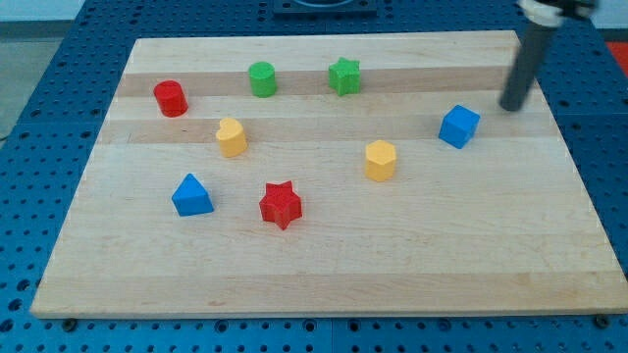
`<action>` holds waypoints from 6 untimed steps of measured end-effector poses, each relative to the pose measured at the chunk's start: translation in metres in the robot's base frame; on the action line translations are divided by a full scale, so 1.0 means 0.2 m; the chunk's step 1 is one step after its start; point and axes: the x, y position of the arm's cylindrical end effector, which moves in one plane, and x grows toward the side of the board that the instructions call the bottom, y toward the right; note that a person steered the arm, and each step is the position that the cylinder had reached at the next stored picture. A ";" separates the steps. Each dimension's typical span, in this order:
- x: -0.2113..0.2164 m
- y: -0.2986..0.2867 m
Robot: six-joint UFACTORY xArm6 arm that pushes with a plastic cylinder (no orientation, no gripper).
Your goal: Slide the blue cube and the blue triangle down a bit
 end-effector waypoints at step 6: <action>0.53 -1.02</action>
